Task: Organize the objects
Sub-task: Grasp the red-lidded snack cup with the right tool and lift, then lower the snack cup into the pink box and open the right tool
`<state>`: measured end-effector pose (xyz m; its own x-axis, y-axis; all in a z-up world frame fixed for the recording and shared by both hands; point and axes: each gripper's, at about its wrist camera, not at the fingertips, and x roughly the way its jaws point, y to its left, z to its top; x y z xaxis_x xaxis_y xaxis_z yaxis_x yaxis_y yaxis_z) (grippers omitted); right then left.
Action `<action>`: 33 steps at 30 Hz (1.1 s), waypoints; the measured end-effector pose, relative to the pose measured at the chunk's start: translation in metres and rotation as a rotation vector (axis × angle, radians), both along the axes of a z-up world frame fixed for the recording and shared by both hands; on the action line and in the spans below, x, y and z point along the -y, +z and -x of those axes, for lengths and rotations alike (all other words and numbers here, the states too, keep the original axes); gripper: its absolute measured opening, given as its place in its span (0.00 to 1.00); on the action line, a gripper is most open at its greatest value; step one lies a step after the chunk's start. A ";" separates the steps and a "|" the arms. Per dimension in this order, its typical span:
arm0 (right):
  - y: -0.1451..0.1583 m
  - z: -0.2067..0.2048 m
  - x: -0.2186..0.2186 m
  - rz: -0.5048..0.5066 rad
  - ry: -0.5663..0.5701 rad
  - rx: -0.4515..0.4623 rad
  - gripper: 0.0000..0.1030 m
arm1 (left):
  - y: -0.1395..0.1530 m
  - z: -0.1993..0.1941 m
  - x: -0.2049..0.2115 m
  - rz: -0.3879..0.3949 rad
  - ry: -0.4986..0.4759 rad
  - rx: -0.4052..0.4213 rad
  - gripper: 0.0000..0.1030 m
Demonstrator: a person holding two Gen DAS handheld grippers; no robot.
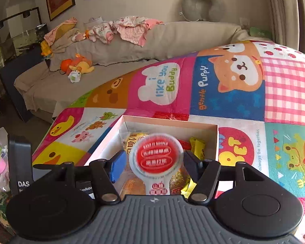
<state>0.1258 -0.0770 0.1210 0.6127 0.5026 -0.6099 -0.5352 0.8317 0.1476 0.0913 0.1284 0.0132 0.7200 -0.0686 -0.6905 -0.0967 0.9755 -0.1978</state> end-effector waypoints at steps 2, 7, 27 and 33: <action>-0.002 0.004 0.007 0.014 -0.008 0.012 0.64 | 0.000 0.000 0.000 -0.002 0.001 0.002 0.18; -0.004 0.012 0.020 0.031 -0.016 0.023 0.66 | 0.000 0.000 0.000 -0.001 0.001 0.000 0.18; -0.046 0.021 -0.021 0.293 0.053 0.070 0.31 | 0.001 0.001 0.000 0.007 0.002 0.003 0.18; -0.047 0.024 -0.012 0.274 0.052 0.012 0.31 | 0.000 0.001 -0.001 0.011 0.003 0.004 0.18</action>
<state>0.1021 -0.0647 0.0742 0.5984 0.3507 -0.7203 -0.5786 0.8111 -0.0858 0.0905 0.1298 0.0137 0.7230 -0.0740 -0.6869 -0.0985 0.9731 -0.2085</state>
